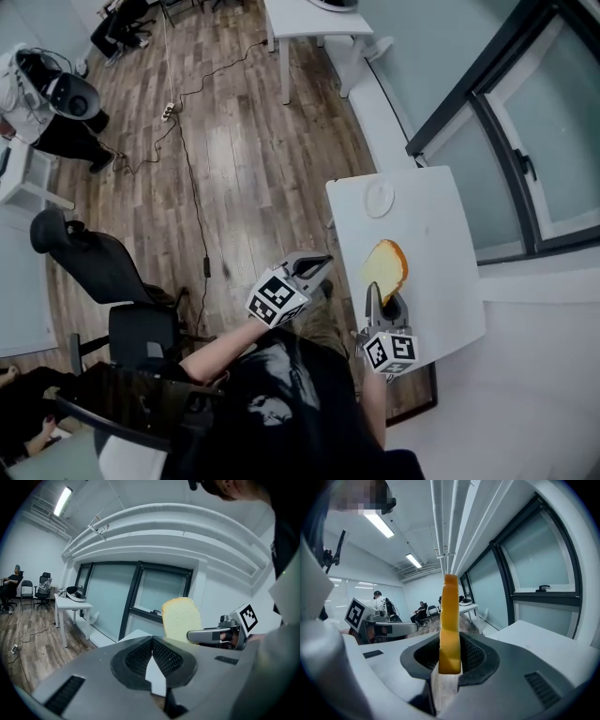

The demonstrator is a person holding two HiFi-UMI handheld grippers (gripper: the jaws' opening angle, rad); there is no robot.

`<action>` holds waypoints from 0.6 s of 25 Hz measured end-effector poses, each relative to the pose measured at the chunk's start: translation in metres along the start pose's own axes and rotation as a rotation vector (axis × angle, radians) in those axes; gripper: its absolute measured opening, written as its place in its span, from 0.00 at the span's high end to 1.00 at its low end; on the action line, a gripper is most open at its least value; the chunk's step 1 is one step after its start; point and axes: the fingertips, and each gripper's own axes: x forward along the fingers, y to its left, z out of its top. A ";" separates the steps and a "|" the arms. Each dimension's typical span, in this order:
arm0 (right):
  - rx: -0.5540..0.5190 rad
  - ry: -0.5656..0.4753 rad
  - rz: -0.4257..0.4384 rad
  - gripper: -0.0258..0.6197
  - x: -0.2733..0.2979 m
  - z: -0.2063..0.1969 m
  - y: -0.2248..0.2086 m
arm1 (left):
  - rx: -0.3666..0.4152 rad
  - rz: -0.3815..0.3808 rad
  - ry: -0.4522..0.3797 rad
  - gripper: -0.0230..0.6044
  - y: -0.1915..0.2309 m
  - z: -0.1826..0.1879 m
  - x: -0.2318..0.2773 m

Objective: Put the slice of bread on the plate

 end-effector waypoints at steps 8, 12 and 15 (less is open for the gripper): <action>-0.020 0.032 0.035 0.81 0.055 0.023 -0.059 | 0.009 0.045 0.032 0.96 0.042 0.018 0.073; -0.025 0.048 0.062 0.81 0.077 0.028 -0.087 | 0.031 0.053 0.045 0.96 0.054 0.016 0.107; -0.040 0.067 0.083 0.81 0.094 0.029 -0.105 | 0.067 0.056 0.068 0.96 0.065 0.005 0.133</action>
